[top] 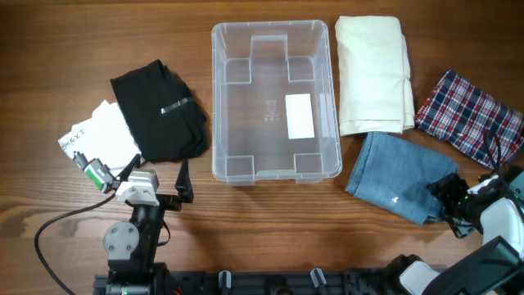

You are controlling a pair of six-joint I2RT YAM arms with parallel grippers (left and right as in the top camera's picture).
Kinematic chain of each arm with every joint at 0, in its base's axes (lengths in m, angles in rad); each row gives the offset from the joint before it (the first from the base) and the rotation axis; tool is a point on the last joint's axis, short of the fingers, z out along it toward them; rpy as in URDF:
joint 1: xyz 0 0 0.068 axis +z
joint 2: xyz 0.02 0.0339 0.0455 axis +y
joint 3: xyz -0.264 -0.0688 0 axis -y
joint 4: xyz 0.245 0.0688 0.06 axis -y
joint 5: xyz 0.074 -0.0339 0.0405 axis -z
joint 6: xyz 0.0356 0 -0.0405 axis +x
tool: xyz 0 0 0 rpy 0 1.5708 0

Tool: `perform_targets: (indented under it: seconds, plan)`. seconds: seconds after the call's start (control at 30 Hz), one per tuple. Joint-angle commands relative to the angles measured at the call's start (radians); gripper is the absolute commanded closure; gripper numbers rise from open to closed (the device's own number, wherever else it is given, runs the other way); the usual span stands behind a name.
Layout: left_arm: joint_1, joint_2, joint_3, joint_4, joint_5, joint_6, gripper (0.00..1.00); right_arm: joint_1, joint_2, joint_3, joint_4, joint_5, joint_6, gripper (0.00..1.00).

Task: Pack container
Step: 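Reach the right gripper to the blue denim and grasp its edge, then lift the denim with the right gripper and carry it over the bin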

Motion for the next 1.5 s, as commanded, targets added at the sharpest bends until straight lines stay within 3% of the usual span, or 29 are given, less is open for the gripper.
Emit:
perform_targets:
  seconds: [0.0, 0.2, 0.33, 0.47, 0.57, 0.77, 0.9, 1.33, 1.47]
  plan:
    - [0.006, -0.005, -0.006, 0.000, 0.012, 0.008, 0.00, 0.014, 0.079, -0.060, 0.015, -0.135, -0.032, 0.18]
    - [0.006, -0.005, -0.006, 0.000, 0.012, 0.008, 0.00, 0.014, 0.079, -0.060, 0.010, -0.191, -0.084, 0.41]
    - [0.006, -0.005, -0.006, 0.000, 0.012, 0.008, 0.00, 0.014, 0.079, -0.060, 0.002, -0.198, -0.084, 0.44]
    - [0.006, -0.005, -0.006, 0.000, 0.012, 0.008, 0.00, 0.014, 0.079, -0.060, -0.005, -0.205, -0.084, 0.67]
    - [0.006, -0.005, -0.006, 0.000, 0.012, 0.008, 0.00, 0.014, 0.079, -0.060, -0.004, -0.205, -0.084, 0.96]
    - [0.006, -0.005, -0.006, 0.000, 0.012, 0.008, 0.00, 0.014, 0.075, -0.019, -0.049, -0.245, -0.085, 0.95]
    - [0.006, -0.005, -0.006, 0.000, 0.012, 0.008, 0.00, 0.014, 0.027, 0.126, -0.201, -0.337, -0.141, 0.96]
    - [0.006, -0.004, -0.006, 0.000, 0.012, 0.008, 0.00, 0.014, -0.356, 0.288, -0.349, -0.415, -0.134, 0.96]
    - [0.006, -0.004, -0.006, 0.000, 0.012, 0.008, 0.00, 0.014, -0.412, 0.400, -0.425, -0.541, -0.163, 0.96]
